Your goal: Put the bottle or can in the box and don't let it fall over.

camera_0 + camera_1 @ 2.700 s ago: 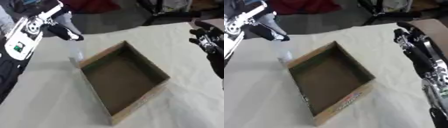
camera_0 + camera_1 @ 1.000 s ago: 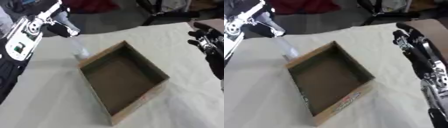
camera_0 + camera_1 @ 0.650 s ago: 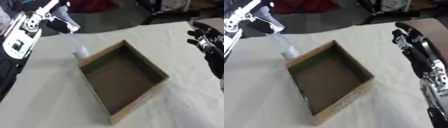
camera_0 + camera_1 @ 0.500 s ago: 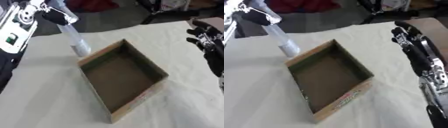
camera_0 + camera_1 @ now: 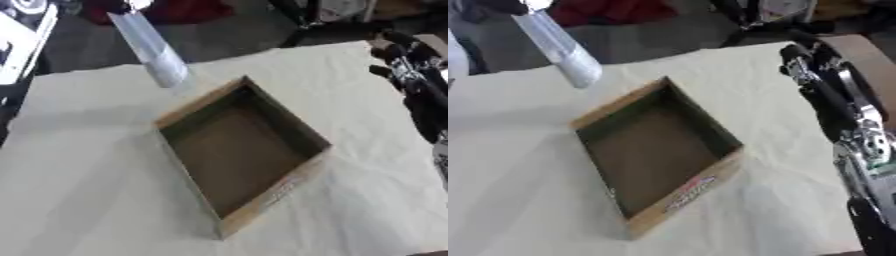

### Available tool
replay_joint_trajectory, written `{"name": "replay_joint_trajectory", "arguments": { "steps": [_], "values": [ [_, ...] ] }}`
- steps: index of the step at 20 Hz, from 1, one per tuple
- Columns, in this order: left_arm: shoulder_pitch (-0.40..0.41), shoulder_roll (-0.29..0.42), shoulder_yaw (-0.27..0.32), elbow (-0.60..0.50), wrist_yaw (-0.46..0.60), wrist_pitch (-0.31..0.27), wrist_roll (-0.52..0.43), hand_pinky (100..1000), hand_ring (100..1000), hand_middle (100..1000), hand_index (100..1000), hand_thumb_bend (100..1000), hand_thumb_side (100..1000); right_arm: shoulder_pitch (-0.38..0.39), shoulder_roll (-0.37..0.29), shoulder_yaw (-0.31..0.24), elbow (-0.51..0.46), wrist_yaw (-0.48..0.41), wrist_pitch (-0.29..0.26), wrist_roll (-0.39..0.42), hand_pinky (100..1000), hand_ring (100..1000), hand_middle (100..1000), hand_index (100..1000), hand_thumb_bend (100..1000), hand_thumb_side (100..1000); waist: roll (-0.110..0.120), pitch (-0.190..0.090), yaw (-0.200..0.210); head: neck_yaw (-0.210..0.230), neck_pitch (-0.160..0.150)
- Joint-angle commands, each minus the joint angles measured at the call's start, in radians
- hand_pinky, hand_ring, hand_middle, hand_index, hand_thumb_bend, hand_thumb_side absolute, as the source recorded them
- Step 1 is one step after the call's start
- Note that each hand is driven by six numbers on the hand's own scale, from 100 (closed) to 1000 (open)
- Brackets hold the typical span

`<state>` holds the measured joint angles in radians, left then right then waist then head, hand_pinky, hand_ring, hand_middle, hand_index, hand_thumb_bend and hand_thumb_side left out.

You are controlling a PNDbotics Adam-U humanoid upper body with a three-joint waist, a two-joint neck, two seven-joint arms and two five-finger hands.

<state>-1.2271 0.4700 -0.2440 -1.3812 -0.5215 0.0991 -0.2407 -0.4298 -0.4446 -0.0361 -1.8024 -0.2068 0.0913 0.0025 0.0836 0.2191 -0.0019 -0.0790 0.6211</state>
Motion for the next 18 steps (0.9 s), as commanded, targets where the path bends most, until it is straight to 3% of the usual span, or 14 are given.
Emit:
{"name": "replay_joint_trajectory", "arguments": {
  "steps": [1,11,18],
  "values": [
    [-0.034,0.017,0.003,-0.071,0.026,0.005,-0.028,115,239,128,159,523,100,-0.011,-0.020,-0.007,-0.008,-0.008,-0.002,-0.002,900,938,1000,897,100,545,-0.008,-0.028,0.002,-0.014,0.018],
    [-0.030,-0.049,-0.040,-0.233,0.164,0.044,-0.118,111,241,135,161,470,100,-0.012,-0.015,-0.008,-0.004,-0.012,-0.002,-0.004,900,938,1000,897,100,548,-0.009,-0.050,0.006,-0.024,0.034],
    [0.003,-0.132,-0.073,-0.251,0.126,0.043,-0.146,114,245,137,162,487,100,-0.008,-0.008,-0.022,0.005,-0.013,0.004,-0.023,901,943,1000,899,100,556,-0.013,-0.051,0.001,-0.026,0.023]
  ]
}}
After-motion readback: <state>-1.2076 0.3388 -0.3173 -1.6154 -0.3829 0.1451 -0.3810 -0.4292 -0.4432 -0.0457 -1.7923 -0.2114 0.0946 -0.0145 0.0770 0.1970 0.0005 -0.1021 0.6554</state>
